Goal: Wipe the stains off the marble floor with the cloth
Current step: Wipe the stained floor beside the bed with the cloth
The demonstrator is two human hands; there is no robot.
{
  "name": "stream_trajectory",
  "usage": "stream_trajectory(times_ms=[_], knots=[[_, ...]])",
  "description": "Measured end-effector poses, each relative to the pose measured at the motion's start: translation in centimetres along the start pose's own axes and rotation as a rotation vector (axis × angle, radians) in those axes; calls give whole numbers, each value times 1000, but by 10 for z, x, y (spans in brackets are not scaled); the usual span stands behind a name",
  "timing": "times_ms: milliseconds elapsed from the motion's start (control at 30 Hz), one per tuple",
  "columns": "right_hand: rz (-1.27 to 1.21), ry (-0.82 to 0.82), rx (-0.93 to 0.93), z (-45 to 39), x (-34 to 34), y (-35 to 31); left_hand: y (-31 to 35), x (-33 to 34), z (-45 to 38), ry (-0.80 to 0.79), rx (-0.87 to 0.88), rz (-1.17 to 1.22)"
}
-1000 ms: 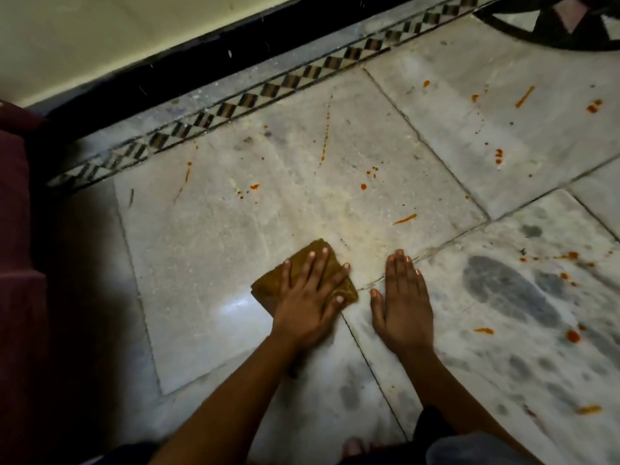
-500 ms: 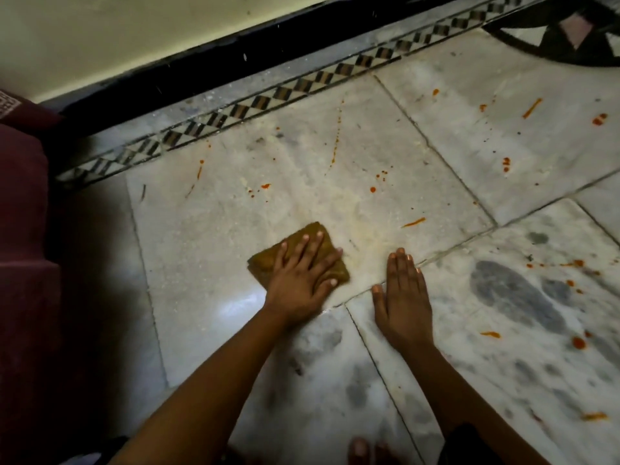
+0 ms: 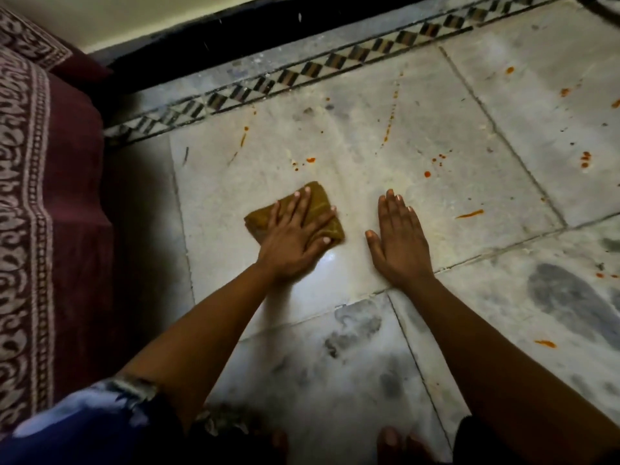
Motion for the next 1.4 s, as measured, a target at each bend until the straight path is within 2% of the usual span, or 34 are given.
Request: stream_trajectory(times_ms=[133, 233, 367, 533, 567, 667, 800, 867, 1000, 1100, 1233, 1300, 1400], knots=[[37, -18, 64, -12, 14, 1, -3, -10, -47, 64, -336, 110], [43, -13, 70, -11, 16, 1, -5, -25, -101, 21, -449, 181], [48, 1, 70, -13, 17, 2, -2, -32, -130, -14, -339, 72], [37, -5, 84, -13, 15, 2, -17, -20, -69, -81, 172, -96], [36, -9, 88, -12, 15, 1, -29, -19, -62, -76, 207, -103], [39, 0, 88, -13, 15, 1, -47, -25, -78, -37, 90, -56], [46, -39, 87, -12, 14, 1, -28, -34, -114, -51, -141, -24], [45, -61, 85, -13, 12, -1, -23, -33, -102, -43, -125, -22], [49, -63, 97, -16, 11, -5, -47, -20, -40, -55, 53, -27], [28, -31, 89, -19, 10, -15, -90, -21, -35, -24, -121, 19], [-8, -55, -100, -44, 16, -43, -112, -33, -70, -10, -336, 70], [-28, -58, -100, -60, 22, -53, -110, -35, -69, -4, -330, 71], [-12, -70, -38, -73, 31, -54, -115, -26, -35, 27, -192, 43]])
Point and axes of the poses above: each hand's wrist, its own z-axis away from the middle knuckle, its own x-axis out of the palm, y = z × x, the point moved 2 cm from there along -z, towards the middle knuckle, and after that the axes turned 13 degrees about -x, right-handed, at the moved point
